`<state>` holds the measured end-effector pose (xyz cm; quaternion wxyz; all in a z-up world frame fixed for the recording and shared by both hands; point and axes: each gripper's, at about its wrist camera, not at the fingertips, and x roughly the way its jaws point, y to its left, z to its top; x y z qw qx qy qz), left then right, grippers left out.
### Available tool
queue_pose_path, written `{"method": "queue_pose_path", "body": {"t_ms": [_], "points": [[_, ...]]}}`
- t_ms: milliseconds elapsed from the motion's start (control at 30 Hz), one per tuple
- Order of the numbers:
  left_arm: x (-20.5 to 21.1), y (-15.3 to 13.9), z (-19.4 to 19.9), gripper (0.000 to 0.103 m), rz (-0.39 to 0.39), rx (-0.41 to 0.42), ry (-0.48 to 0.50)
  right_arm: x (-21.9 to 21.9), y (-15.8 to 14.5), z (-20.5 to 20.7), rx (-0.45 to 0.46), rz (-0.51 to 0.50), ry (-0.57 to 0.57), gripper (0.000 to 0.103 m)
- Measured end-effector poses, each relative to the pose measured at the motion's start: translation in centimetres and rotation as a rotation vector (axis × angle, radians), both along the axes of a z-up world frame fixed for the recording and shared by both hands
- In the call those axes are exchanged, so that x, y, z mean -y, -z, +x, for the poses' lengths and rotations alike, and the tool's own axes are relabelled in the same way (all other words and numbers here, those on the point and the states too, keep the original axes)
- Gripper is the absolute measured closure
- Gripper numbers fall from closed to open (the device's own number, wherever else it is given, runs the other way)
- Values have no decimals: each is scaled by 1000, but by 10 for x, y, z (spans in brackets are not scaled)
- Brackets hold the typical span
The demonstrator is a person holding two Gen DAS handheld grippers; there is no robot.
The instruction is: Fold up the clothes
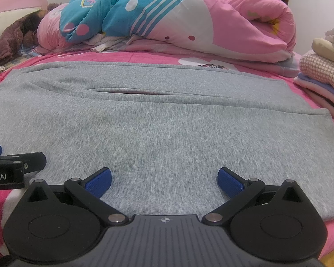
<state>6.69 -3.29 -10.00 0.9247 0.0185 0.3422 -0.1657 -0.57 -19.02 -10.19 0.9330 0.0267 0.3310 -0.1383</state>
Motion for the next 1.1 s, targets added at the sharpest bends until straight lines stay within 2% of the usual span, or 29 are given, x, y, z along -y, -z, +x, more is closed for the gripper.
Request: {"method": "queue_pose_path", "body": {"t_ms": [100, 200, 333, 367, 433, 567, 667, 800, 900, 933, 1000, 1100], "points": [[0, -1, 1, 0, 3, -5, 7, 1, 0, -1, 6, 9, 1, 0], [-2, -7, -3, 0, 6, 24, 5, 2, 0, -2, 11, 19, 1, 0], [-9, -24, -16, 0, -21, 165, -27, 2, 0, -3, 16, 20, -3, 0], [-9, -25, -13, 0, -20, 166, -36, 1, 0, -4, 18, 18, -5, 0], [-8, -23, -4, 0, -10, 138, -59, 0, 1, -5, 24, 10, -12, 0], [-5, -4, 20, 1, 18, 9, -97, -2, -3, -8, 40, -17, -19, 0], [-5, -2, 22, 0, 22, -1, -100, -5, -13, -11, 98, -85, -20, 0], [-5, -2, 23, 0, 24, 0, -101, 1, -21, 4, 105, -61, -45, 1], [-5, -2, 24, 0, 26, 1, -102, 7, -14, 10, 86, -30, -63, 13], [-5, -2, 24, 0, 26, 1, -102, 9, -9, 12, 58, -19, -72, 24], [-5, -2, 25, 0, 28, 2, -102, 13, -2, 5, 62, 1, -90, 26], [-4, -2, 25, 0, 31, 2, -105, 10, -1, -18, 60, -36, -130, 29]]}}
